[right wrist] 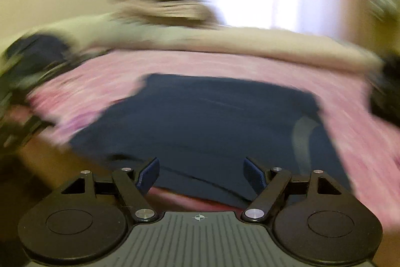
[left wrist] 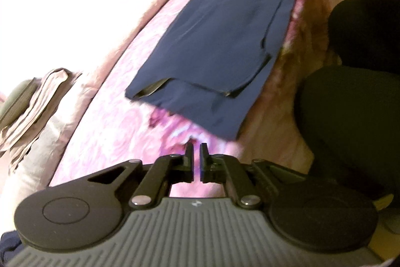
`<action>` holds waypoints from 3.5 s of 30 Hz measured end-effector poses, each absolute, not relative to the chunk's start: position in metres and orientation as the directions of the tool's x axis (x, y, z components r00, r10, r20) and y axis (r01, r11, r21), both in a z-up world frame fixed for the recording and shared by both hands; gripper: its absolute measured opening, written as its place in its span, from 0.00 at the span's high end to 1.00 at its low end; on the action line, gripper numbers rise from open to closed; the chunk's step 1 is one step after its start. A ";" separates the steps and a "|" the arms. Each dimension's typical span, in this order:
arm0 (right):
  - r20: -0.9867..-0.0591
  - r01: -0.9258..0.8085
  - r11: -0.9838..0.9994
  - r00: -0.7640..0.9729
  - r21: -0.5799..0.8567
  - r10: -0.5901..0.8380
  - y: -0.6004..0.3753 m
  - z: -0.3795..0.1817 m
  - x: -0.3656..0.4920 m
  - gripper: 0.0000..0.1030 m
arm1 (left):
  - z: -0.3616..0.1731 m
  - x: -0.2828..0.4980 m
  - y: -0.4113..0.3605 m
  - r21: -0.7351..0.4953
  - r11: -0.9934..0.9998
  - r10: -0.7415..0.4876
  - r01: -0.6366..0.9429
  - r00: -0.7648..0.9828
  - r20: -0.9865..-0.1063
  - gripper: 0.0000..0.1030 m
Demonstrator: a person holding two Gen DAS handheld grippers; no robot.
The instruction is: Fold clothes
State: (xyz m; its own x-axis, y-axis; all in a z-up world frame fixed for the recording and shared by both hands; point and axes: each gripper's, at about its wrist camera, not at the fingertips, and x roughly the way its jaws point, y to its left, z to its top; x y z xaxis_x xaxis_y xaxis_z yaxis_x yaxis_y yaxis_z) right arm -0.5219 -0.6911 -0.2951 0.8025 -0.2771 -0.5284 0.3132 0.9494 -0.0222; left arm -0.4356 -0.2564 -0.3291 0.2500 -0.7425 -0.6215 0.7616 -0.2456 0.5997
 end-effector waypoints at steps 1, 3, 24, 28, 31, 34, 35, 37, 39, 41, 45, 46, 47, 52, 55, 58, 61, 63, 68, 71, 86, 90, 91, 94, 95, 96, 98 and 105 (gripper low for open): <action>-0.529 0.231 0.971 0.817 -0.062 -0.228 -0.676 -0.297 -0.511 0.25 | -0.328 -0.432 -0.254 0.601 -0.238 -0.744 0.763 0.255 -0.618 0.95; -0.539 0.072 0.984 0.828 -0.165 -0.151 -0.644 -0.302 -0.488 0.25 | -0.327 -0.425 -0.249 0.604 -0.223 -0.746 0.765 0.265 -0.611 0.95; -0.537 -0.103 0.835 0.806 -0.540 -0.247 -0.566 -0.361 -0.354 0.26 | -0.329 -0.364 -0.248 0.566 -0.161 -0.761 0.808 0.263 -0.592 0.78; -0.509 -0.092 0.767 0.797 -0.635 -0.325 -0.567 -0.370 -0.357 0.50 | -0.328 -0.357 -0.256 0.570 -0.163 -0.769 0.806 0.257 -0.585 0.77; -0.503 -0.081 0.758 0.793 -0.648 -0.345 -0.571 -0.374 -0.357 0.57 | -0.327 -0.355 -0.266 0.580 -0.179 -0.780 0.795 0.244 -0.576 0.75; -0.501 -0.066 0.775 0.796 -0.629 -0.339 -0.577 -0.373 -0.358 0.92 | -0.327 -0.351 -0.282 0.596 -0.203 -0.790 0.777 0.230 -0.569 0.71; -0.502 -0.055 0.794 0.800 -0.606 -0.328 -0.579 -0.369 -0.362 0.92 | -0.328 -0.349 -0.289 0.604 -0.212 -0.793 0.768 0.226 -0.566 0.70; -0.504 -0.023 0.839 0.808 -0.544 -0.305 -0.587 -0.360 -0.364 0.93 | -0.329 -0.346 -0.303 0.620 -0.230 -0.798 0.750 0.219 -0.561 0.70; -0.504 0.017 0.886 0.817 -0.463 -0.279 -0.597 -0.345 -0.370 0.93 | -0.331 -0.341 -0.320 0.633 -0.247 -0.802 0.734 0.212 -0.558 0.69; -0.492 0.073 0.926 0.830 -0.371 -0.262 -0.611 -0.328 -0.375 0.93 | -0.334 -0.336 -0.341 0.642 -0.264 -0.803 0.720 0.205 -0.560 0.69; -0.471 0.143 0.965 0.851 -0.219 -0.233 -0.635 -0.302 -0.386 0.93 | -0.344 -0.329 -0.387 0.689 -0.309 -0.803 0.656 0.208 -0.558 0.66; -0.471 0.154 0.968 0.851 -0.199 -0.232 -0.639 -0.299 -0.386 0.93 | -0.346 -0.327 -0.399 0.696 -0.320 -0.802 0.642 0.207 -0.560 0.66; -0.472 0.163 0.969 0.850 -0.184 -0.232 -0.642 -0.297 -0.387 0.93 | -0.349 -0.325 -0.411 0.707 -0.334 -0.802 0.623 0.206 -0.560 0.66; -0.461 0.185 0.975 0.859 -0.126 -0.223 -0.650 -0.291 -0.391 0.93 | -0.366 -0.318 -0.455 0.744 -0.417 -0.791 0.521 0.195 -0.580 0.65; -0.453 0.197 0.976 0.864 -0.095 -0.219 -0.655 -0.288 -0.396 0.93 | -0.374 -0.317 -0.466 0.762 -0.460 -0.785 0.456 0.192 -0.588 0.66; -0.444 0.199 0.977 0.871 -0.074 -0.211 -0.658 -0.286 -0.402 0.93 | -0.379 -0.320 -0.468 0.789 -0.473 -0.793 0.392 0.199 -0.575 0.66; -0.434 0.185 0.981 0.881 -0.054 -0.190 -0.661 -0.285 -0.406 0.93 | -0.382 -0.324 -0.466 0.806 -0.489 -0.796 0.333 0.208 -0.569 0.67; -0.426 0.178 0.983 0.887 -0.041 -0.179 -0.663 -0.284 -0.409 0.93 | -0.386 -0.327 -0.463 0.817 -0.511 -0.795 0.268 0.215 -0.568 0.68; -0.399 0.190 0.982 0.901 0.005 -0.172 -0.673 -0.278 -0.422 0.97 | -0.388 -0.331 -0.467 0.814 -0.531 -0.785 0.235 0.227 -0.577 0.88; -0.397 0.198 0.980 0.902 0.029 -0.171 -0.680 -0.281 -0.427 0.98 | -0.381 -0.337 -0.476 0.803 -0.536 -0.772 0.263 0.234 -0.592 0.94; -0.259 0.377 0.901 0.911 0.214 -0.320 -0.733 -0.251 -0.514 0.98 | -0.274 -0.437 -0.562 0.884 -0.417 -0.891 0.213 0.098 -0.443 0.95; -0.257 0.510 0.815 0.856 0.276 -0.449 -0.758 -0.253 -0.565 0.98 | -0.276 -0.499 -0.611 0.880 -0.427 -0.901 0.208 -0.013 -0.434 0.95; -0.273 0.543 0.787 0.837 0.293 -0.475 -0.765 -0.258 -0.575 0.98 | -0.283 -0.514 -0.623 0.873 -0.443 -0.894 0.205 -0.029 -0.447 0.95; -0.354 0.627 0.686 0.777 0.368 -0.520 -0.789 -0.282 -0.603 0.98 | -0.311 -0.548 -0.653 0.834 -0.513 -0.856 0.205 -0.041 -0.516 0.90; -0.384 0.634 0.659 0.772 0.405 -0.507 -0.796 -0.291 -0.607 0.97 | -0.315 -0.551 -0.656 0.824 -0.522 -0.849 0.217 -0.042 -0.527 0.90; -0.412 0.639 0.631 0.768 0.441 -0.490 -0.803 -0.300 -0.612 0.97 | -0.320 -0.554 -0.659 0.815 -0.532 -0.842 0.230 -0.043 -0.537 0.89; -0.456 0.650 0.575 0.760 0.497 -0.464 -0.815 -0.316 -0.619 0.97 | -0.319 -0.550 -0.657 0.807 -0.527 -0.841 0.266 -0.032 -0.540 0.85; -0.465 0.652 0.581 0.757 0.487 -0.460 -0.818 -0.319 -0.623 0.83 | -0.295 -0.508 -0.592 0.764 -0.495 -0.825 0.414 0.052 -0.562 0.74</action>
